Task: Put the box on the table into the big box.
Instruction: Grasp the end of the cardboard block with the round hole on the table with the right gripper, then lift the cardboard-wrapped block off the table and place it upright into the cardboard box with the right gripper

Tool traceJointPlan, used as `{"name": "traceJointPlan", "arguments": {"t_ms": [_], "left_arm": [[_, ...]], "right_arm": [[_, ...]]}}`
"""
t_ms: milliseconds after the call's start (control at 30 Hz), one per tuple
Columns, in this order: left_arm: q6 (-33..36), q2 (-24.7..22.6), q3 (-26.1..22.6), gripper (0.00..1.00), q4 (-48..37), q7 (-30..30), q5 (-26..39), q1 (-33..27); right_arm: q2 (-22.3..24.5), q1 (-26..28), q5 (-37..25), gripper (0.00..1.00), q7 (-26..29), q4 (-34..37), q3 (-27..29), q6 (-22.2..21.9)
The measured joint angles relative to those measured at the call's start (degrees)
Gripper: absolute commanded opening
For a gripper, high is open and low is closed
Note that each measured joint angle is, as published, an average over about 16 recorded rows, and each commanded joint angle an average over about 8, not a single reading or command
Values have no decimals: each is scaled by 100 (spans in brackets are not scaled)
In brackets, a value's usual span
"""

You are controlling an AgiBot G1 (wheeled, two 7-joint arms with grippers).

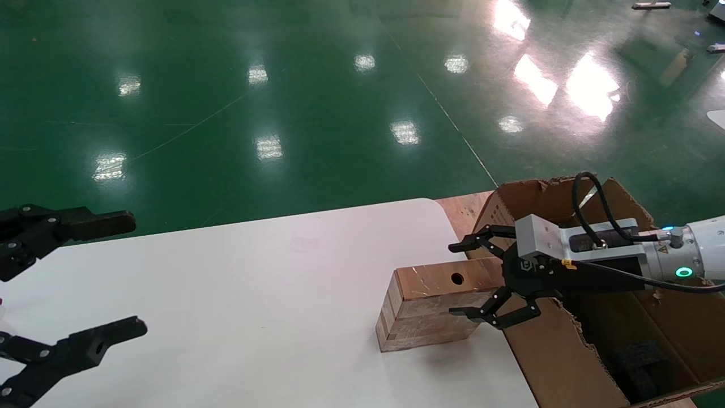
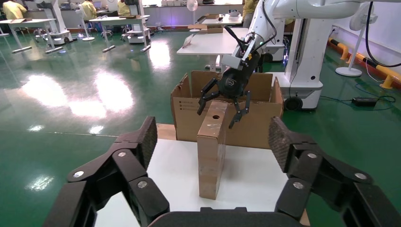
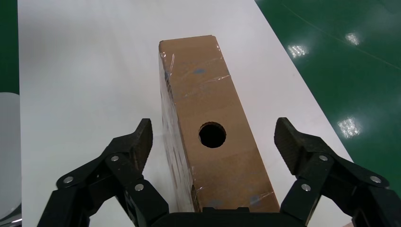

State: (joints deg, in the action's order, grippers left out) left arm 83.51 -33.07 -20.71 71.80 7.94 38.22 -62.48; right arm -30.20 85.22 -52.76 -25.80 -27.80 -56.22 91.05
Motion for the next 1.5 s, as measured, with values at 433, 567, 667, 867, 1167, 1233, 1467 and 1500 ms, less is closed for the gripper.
{"name": "traceJointPlan", "arguments": {"t_ms": [433,567,667,867,1167,1233,1467,1500], "left_arm": [[0,0,0,0,0,0,0,0],[0,0,0,0,0,0,0,0],[0,0,0,0,0,0,0,0],[0,0,0,0,0,0,0,0],[0,0,0,0,0,0,0,0],[0,0,0,0,-1,-1,0,0],[0,0,-1,0,-1,-1,0,0],[0,0,-1,0,-1,-1,0,0]], "right_arm": [[4,-6,-22,0,-8,-23,10,-1],[5,-7,-25,0,-10,-27,12,0],[4,-8,-26,0,-10,-29,12,-2],[8,-15,2,0,23,-80,8,-20],[257,161,350,0,631,-703,29,-58],[377,274,461,0,871,-919,59,-80],[975,901,780,0,1797,-1583,289,-279],[1075,1007,790,0,1889,-1646,334,-320]]}}
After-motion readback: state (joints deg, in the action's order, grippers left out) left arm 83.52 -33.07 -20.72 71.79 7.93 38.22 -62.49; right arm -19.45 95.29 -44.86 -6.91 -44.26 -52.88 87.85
